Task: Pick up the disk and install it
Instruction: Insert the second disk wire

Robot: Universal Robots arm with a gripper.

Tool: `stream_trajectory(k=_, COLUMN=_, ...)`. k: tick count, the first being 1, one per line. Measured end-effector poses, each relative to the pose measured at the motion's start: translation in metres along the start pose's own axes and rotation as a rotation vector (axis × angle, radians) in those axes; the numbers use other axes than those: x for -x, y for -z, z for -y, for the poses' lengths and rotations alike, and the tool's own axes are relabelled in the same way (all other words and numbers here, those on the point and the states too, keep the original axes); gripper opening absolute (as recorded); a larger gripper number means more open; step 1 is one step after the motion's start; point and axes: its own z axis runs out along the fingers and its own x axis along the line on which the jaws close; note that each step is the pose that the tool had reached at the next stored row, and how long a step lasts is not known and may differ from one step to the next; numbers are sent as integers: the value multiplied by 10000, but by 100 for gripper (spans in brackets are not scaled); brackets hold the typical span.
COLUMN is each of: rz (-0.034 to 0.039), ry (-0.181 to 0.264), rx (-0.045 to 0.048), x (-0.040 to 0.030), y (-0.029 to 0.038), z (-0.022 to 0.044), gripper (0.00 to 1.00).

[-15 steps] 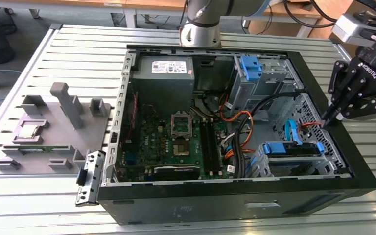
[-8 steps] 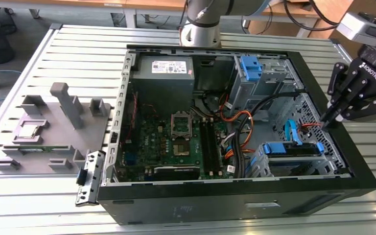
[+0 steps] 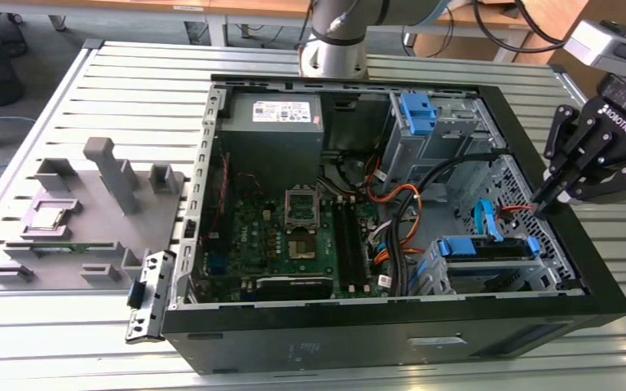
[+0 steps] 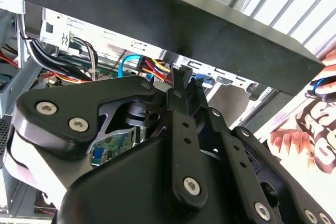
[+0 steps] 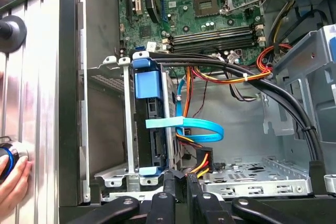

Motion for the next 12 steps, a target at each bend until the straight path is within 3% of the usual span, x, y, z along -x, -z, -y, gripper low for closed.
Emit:
stream_trajectory(k=7, rz=-23, ry=1, rx=24, x=4, y=-17, z=3, gripper=24)
stream_trajectory(k=12, rz=-21, ry=2, rx=25, x=2, y=-32, z=-33, gripper=24)
